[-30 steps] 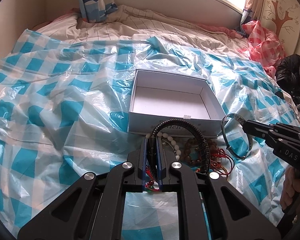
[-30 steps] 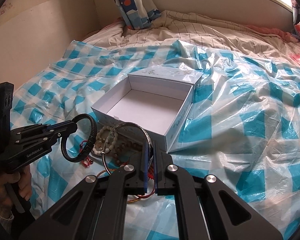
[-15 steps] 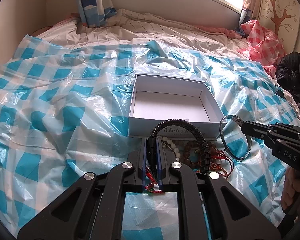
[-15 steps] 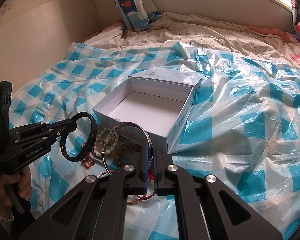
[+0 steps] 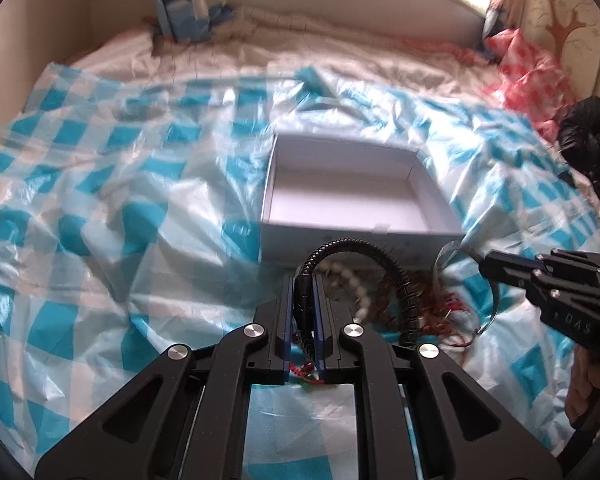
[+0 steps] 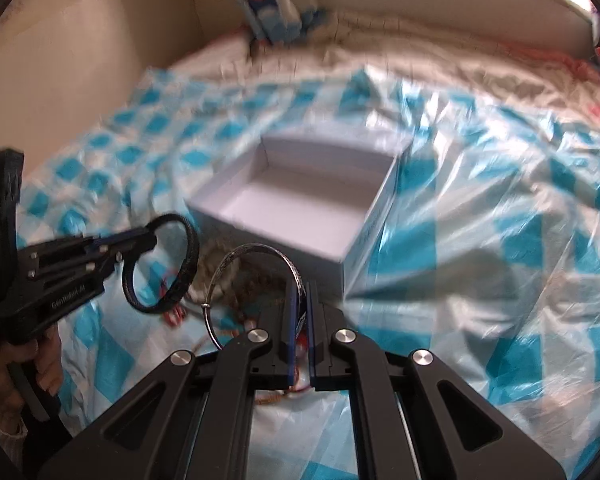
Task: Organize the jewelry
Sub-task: 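Lift the black bracelet with the left tool while the right tool lifts the silver bangle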
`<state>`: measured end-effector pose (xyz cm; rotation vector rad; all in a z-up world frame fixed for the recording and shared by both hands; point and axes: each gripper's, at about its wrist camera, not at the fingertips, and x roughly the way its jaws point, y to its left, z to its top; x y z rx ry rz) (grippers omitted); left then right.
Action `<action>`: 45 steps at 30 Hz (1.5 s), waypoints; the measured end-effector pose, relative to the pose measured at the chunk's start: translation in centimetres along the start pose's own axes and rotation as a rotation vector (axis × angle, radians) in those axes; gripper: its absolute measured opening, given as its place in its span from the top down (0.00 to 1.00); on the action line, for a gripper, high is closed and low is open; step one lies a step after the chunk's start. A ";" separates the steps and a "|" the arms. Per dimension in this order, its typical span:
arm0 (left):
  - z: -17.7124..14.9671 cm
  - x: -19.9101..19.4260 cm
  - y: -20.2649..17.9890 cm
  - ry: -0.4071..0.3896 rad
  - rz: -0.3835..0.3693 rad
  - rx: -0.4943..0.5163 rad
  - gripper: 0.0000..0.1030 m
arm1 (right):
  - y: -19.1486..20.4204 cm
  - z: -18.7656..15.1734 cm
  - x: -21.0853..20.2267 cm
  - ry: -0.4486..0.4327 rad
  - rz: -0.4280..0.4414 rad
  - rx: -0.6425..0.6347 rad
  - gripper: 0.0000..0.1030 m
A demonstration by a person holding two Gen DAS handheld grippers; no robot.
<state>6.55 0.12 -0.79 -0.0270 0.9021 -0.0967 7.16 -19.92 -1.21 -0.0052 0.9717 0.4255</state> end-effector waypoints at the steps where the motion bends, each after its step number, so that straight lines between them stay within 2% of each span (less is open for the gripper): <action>1: -0.2 0.5 0.2 0.018 0.009 -0.007 0.89 | -0.3 -0.1 0.4 0.008 -0.026 0.013 0.70; 2: -0.4 0.9 0.3 0.032 0.018 -0.013 0.85 | -0.4 -0.1 0.4 0.005 -0.036 0.018 0.66; 3: -0.6 1.0 0.5 0.036 0.036 -0.018 0.78 | -0.4 0.1 0.1 -0.009 -0.045 0.020 0.66; 6: -1.2 -0.2 0.6 0.011 0.079 -0.010 0.69 | -0.2 0.0 -0.9 -0.049 -0.062 0.012 0.65; 8: -1.5 -1.2 0.4 -0.013 0.104 0.003 0.60 | 0.1 -0.4 -1.5 -0.061 -0.068 0.010 0.60; 11: -2.2 -3.2 0.0 -0.050 0.140 0.017 0.54 | 0.5 -0.9 -2.1 -0.064 -0.065 0.009 0.59; 12: -2.5 -3.7 0.0 -0.057 0.145 0.017 0.51 | 1.0 -1.2 -2.6 -0.076 -0.064 0.005 0.55; 15: -3.3 -4.9 0.3 -0.067 0.144 -0.001 0.49 | 1.2 -2.0 -3.9 -0.108 -0.068 -0.010 0.48; 19: -4.1 -5.7 1.1 -0.068 0.120 -0.037 0.45 | 1.1 -2.7 -4.3 -0.113 -0.079 0.002 0.48; 24: -4.8 -5.0 1.8 -0.039 0.092 -0.061 0.43 | 0.0 -3.9 -2.2 -0.047 -0.116 0.048 0.48; 27: -4.0 -4.0 1.9 -0.033 0.096 -0.054 0.42 | -1.0 -3.6 -0.1 -0.011 -0.097 0.090 0.48; 31: -2.1 -1.8 1.5 -0.026 0.093 -0.028 0.42 | -0.7 -2.4 2.4 0.005 -0.083 0.082 0.54; 35: -1.6 1.3 1.1 0.025 0.109 0.001 0.42 | 0.1 -2.2 4.3 0.039 -0.085 0.017 0.58; 36: -1.6 2.2 1.2 0.039 0.112 -0.003 0.42 | 0.1 -2.1 4.4 0.039 -0.082 0.010 0.62; 38: -1.5 3.4 1.2 0.056 0.102 -0.012 0.42 | 0.0 -2.0 4.4 0.039 -0.061 0.004 0.78; 39: -1.5 4.1 1.2 0.065 0.095 -0.016 0.43 | 0.0 -2.0 4.3 0.039 -0.061 0.001 0.87; 40: -1.5 4.6 1.2 0.071 0.080 -0.022 0.46 | 0.0 -2.0 4.1 0.036 -0.064 -0.001 0.92; 41: -1.6 5.1 1.2 0.082 0.063 -0.029 0.64 | -0.1 -2.1 3.9 0.034 -0.062 -0.003 0.93; 42: -1.7 5.3 1.1 0.091 0.047 -0.023 0.75 | -0.1 -2.0 3.8 0.033 -0.059 -0.003 0.94; 43: -1.7 5.3 1.0 0.090 0.034 -0.024 0.79 | -0.1 -2.0 3.8 0.032 -0.057 -0.004 0.94; 44: -1.7 5.2 0.9 0.089 0.021 -0.025 0.89 | -0.1 -2.0 3.6 0.030 -0.056 -0.005 0.94; 45: -1.7 4.9 0.8 0.080 0.026 -0.018 0.92 | -0.1 -2.0 3.4 0.027 -0.055 -0.005 0.94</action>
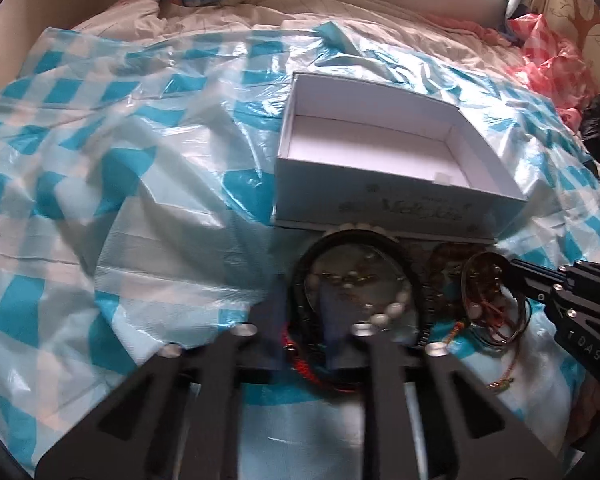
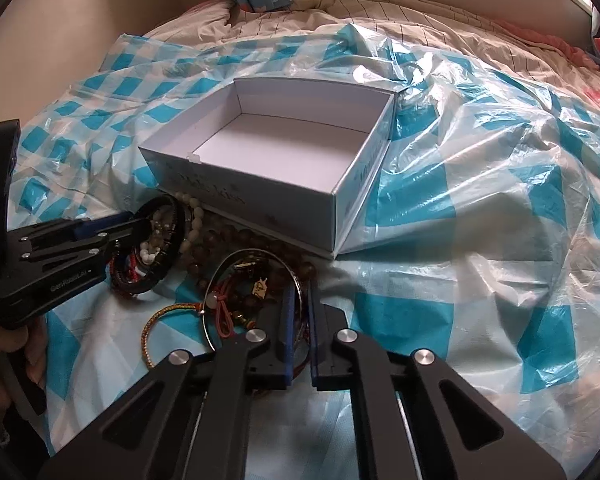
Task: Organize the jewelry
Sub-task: 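Lift the black bracelet with the left tool while the right tool lifts the silver bangle, then lower both bracelets into the white box and open both tools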
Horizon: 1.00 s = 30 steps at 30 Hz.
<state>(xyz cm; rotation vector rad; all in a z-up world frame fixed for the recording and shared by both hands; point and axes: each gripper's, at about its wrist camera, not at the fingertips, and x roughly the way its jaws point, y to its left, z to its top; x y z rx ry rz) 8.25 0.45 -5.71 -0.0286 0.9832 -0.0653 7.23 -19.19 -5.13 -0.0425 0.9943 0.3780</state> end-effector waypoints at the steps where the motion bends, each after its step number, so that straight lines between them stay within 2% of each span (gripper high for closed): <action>1: 0.0 -0.3 0.0 -0.007 -0.003 0.003 0.93 | 0.0 0.0 -0.3 -0.008 0.000 0.000 0.94; 11: 0.7 -4.2 0.8 -0.069 -0.092 -0.035 0.93 | 0.0 0.8 -4.0 -0.109 0.036 0.020 0.94; 15: 2.0 -5.4 0.4 -0.101 -0.086 -0.042 0.93 | 0.4 1.9 -5.5 -0.161 0.042 0.009 0.94; 24: 5.6 -4.4 -0.7 -0.124 -0.074 -0.042 0.93 | -0.4 5.8 -4.7 -0.187 0.030 0.013 0.94; 30: 7.3 -2.4 -1.0 -0.121 -0.064 -0.057 0.93 | -0.8 8.1 -2.5 -0.180 0.010 0.009 0.94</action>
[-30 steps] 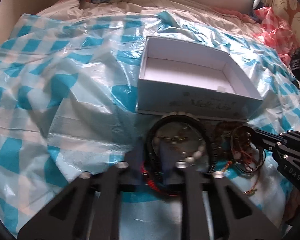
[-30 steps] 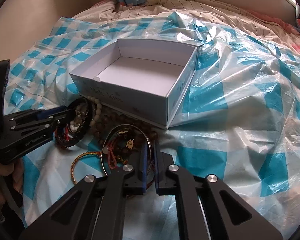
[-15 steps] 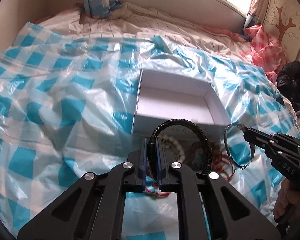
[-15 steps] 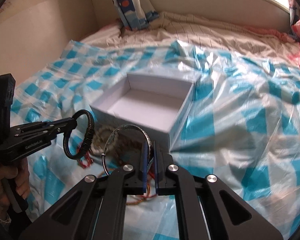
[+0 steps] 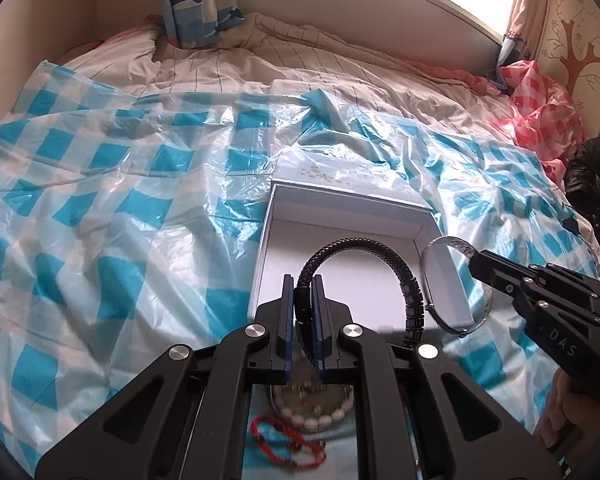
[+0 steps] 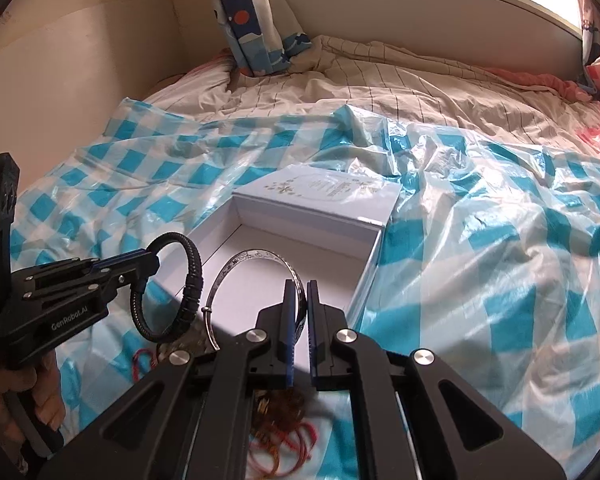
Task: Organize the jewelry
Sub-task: 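Lower both bracelets into the white box and open both tools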
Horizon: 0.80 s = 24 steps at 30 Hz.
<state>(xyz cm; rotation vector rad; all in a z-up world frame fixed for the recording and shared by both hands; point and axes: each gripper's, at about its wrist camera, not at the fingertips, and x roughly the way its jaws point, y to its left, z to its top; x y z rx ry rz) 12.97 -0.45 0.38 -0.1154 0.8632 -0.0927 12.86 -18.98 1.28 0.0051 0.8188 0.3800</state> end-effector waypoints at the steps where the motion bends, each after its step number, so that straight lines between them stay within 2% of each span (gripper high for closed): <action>1: 0.2 0.3 0.0 0.000 0.002 -0.001 0.93 | 0.0 0.3 0.4 0.002 -0.002 -0.001 0.94; 10: 1.2 4.2 0.0 0.036 0.026 0.011 0.93 | -0.9 1.1 5.4 0.051 -0.025 0.009 0.94; 12: 1.2 4.8 -0.1 0.048 0.035 0.012 0.92 | -0.9 1.0 6.1 0.066 -0.028 0.010 0.91; 13: 1.1 4.9 -0.1 0.051 0.038 0.013 0.92 | -1.0 0.9 6.2 0.070 -0.028 0.013 0.84; 16: 0.8 4.5 0.1 0.053 0.045 0.015 0.92 | -1.4 1.0 5.8 0.057 -0.043 0.026 0.73; 24: -1.3 0.6 1.6 0.051 0.071 0.026 0.92 | -2.6 0.9 1.0 0.016 -0.038 0.072 0.71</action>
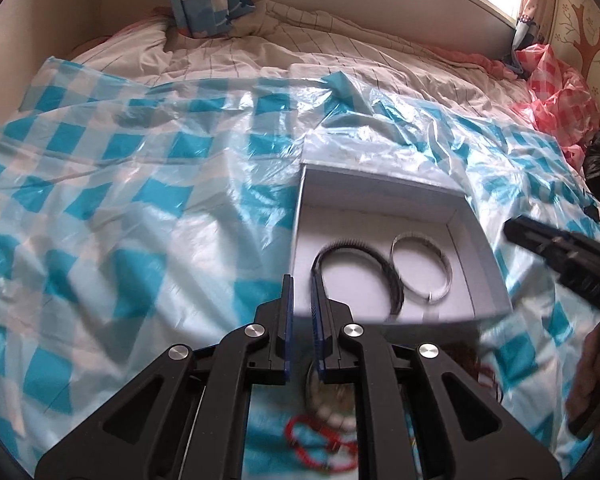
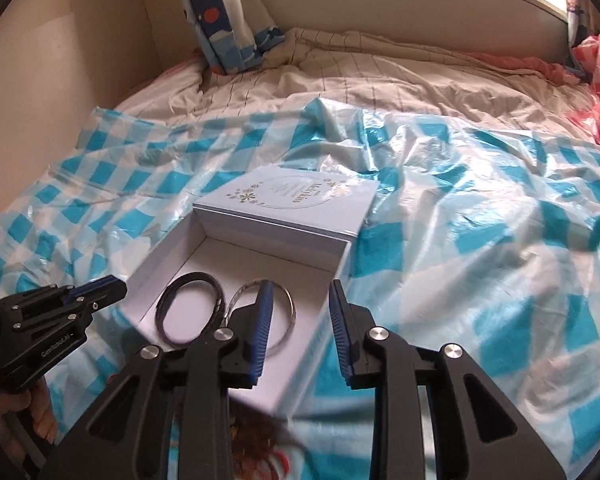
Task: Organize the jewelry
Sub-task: 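Lower both bracelets into the white box and open both tools, then grasp a red string bracelet with the left tool while the right tool grasps a red-orange bead bracelet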
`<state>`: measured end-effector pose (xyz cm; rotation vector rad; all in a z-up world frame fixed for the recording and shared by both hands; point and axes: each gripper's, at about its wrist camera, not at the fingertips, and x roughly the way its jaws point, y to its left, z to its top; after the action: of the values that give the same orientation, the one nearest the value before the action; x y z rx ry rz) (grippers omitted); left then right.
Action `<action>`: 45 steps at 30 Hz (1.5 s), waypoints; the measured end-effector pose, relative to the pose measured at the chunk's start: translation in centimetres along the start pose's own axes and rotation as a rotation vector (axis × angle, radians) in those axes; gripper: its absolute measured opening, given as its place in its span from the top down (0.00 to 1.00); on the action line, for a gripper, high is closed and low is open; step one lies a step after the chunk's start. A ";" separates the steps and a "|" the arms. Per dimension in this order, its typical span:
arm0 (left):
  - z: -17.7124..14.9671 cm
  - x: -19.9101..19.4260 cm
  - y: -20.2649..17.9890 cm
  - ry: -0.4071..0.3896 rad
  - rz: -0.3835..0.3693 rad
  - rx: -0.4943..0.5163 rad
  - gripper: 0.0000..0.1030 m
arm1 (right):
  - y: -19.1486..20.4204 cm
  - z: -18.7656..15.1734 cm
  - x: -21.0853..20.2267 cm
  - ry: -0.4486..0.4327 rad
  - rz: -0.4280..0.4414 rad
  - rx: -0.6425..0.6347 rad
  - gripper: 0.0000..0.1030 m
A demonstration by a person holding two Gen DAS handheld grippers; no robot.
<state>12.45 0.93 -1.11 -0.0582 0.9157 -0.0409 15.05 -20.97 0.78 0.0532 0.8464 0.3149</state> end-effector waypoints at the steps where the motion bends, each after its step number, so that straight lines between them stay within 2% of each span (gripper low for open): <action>1: -0.5 -0.3 0.2 0.007 -0.001 0.001 0.92 | -0.1 -0.2 -0.5 0.005 0.005 0.000 0.71; 7: -3.4 -0.9 0.8 0.052 -0.005 0.014 0.92 | -0.3 -3.3 -2.8 0.069 0.049 0.014 0.68; 11: -4.5 -0.7 0.4 0.065 -0.018 0.037 0.92 | -0.5 -6.3 -2.8 0.153 0.062 0.013 0.67; 22: -5.7 -1.0 0.8 0.094 -0.036 0.071 0.88 | 1.5 -8.3 -0.5 0.252 0.071 -0.083 0.67; 28: -7.0 -1.8 0.6 0.115 -0.064 0.099 0.75 | 2.0 -8.8 0.2 0.286 0.067 -0.107 0.66; 33: -7.9 -1.7 0.5 0.130 -0.039 0.118 0.64 | 3.5 -8.6 -1.8 0.229 0.121 -0.156 0.62; 36: -8.3 -1.5 0.8 0.139 -0.044 0.105 0.61 | 4.5 -9.4 -1.6 0.262 0.170 -0.186 0.62; 40: -8.6 -1.2 0.4 0.137 -0.046 0.113 0.55 | 5.8 -10.1 -1.0 0.275 0.158 -0.233 0.62; 43: -8.9 -1.0 0.2 0.129 -0.048 0.124 0.55 | 6.6 -10.6 -0.6 0.283 0.145 -0.261 0.65; 44: -9.0 -1.0 0.1 0.129 -0.049 0.130 0.59 | 6.7 -10.8 -0.3 0.293 0.140 -0.269 0.73; 45: -9.1 -1.0 -0.1 0.127 -0.055 0.143 0.74 | 6.7 -11.0 -0.2 0.298 0.131 -0.274 0.78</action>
<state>4.65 0.58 -5.84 0.0526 1.0359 -0.1626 5.08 -15.50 -5.26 -0.1985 1.0895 0.5689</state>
